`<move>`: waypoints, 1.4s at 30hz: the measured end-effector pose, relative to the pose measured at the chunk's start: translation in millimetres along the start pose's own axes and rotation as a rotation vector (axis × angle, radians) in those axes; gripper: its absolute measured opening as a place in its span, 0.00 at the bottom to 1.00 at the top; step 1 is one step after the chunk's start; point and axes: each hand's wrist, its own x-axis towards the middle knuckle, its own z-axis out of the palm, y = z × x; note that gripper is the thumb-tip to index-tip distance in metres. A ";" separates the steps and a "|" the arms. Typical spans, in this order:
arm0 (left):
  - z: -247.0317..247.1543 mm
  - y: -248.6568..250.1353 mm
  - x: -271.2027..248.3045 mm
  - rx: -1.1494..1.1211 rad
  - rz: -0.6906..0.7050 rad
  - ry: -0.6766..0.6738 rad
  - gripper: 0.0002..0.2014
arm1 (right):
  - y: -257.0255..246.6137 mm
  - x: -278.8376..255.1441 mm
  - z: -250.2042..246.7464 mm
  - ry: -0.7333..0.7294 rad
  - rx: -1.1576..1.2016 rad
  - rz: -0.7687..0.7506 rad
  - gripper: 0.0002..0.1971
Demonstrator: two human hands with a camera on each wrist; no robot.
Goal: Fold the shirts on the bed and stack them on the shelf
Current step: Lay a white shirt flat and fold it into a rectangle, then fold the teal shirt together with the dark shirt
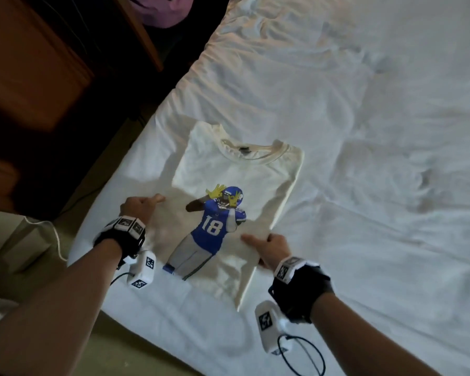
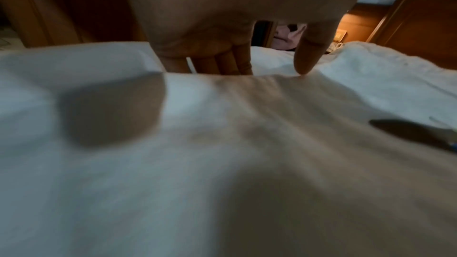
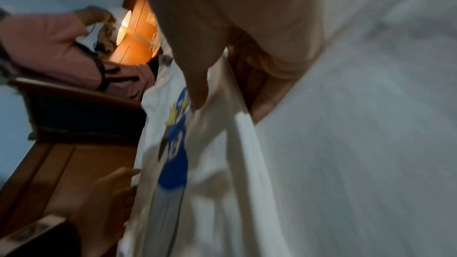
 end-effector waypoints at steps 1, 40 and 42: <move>-3.7 -9.6 -2.4 0.002 0.022 -0.022 0.15 | 13.9 -1.4 8.0 -0.011 -0.037 0.009 0.24; 459.8 424.6 -675.2 0.192 1.124 -0.633 0.09 | 143.5 -229.2 -709.2 0.719 0.014 -0.138 0.09; 498.9 425.0 -720.0 0.259 1.182 -0.696 0.10 | 184.4 -242.7 -753.3 0.826 -0.148 -0.048 0.18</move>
